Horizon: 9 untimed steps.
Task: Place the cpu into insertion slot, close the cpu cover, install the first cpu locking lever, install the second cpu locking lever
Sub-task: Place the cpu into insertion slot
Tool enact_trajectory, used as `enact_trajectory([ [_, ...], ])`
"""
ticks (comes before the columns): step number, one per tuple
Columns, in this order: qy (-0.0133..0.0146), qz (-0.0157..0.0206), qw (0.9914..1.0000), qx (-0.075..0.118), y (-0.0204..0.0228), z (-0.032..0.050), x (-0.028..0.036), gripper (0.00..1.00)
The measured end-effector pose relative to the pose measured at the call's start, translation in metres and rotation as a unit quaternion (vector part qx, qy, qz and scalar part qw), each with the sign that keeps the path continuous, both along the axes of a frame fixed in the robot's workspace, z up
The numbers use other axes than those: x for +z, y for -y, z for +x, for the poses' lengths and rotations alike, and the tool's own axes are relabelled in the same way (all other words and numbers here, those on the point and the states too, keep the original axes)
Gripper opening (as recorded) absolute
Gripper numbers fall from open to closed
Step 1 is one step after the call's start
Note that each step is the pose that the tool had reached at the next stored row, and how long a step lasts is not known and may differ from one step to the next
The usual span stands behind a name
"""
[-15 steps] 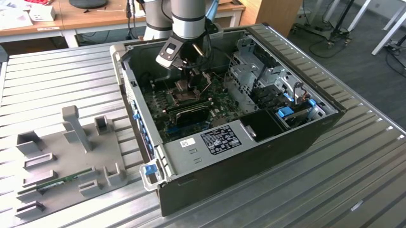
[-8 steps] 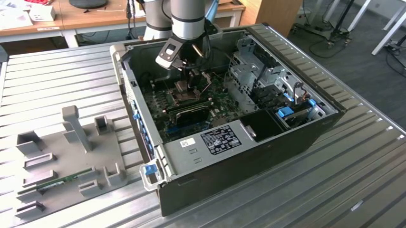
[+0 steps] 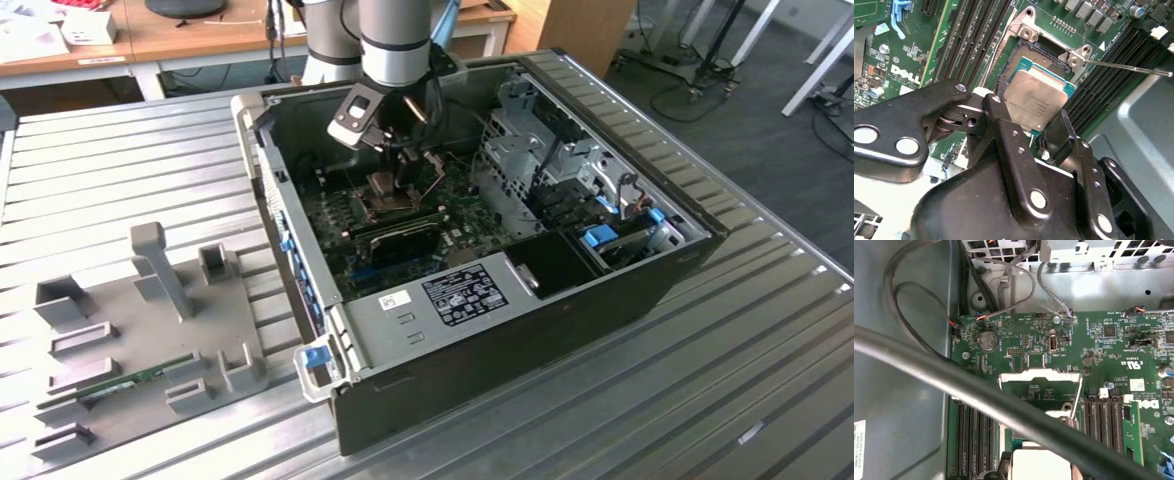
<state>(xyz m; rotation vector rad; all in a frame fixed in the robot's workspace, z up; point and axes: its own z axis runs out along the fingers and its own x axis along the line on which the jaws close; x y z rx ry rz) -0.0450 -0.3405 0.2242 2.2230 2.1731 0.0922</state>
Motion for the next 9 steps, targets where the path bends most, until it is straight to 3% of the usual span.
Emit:
enact_trajectory([
  [9, -0.0013, 0.0, 1.0, 0.0, 0.0005, 0.0, -0.0073, 0.54],
])
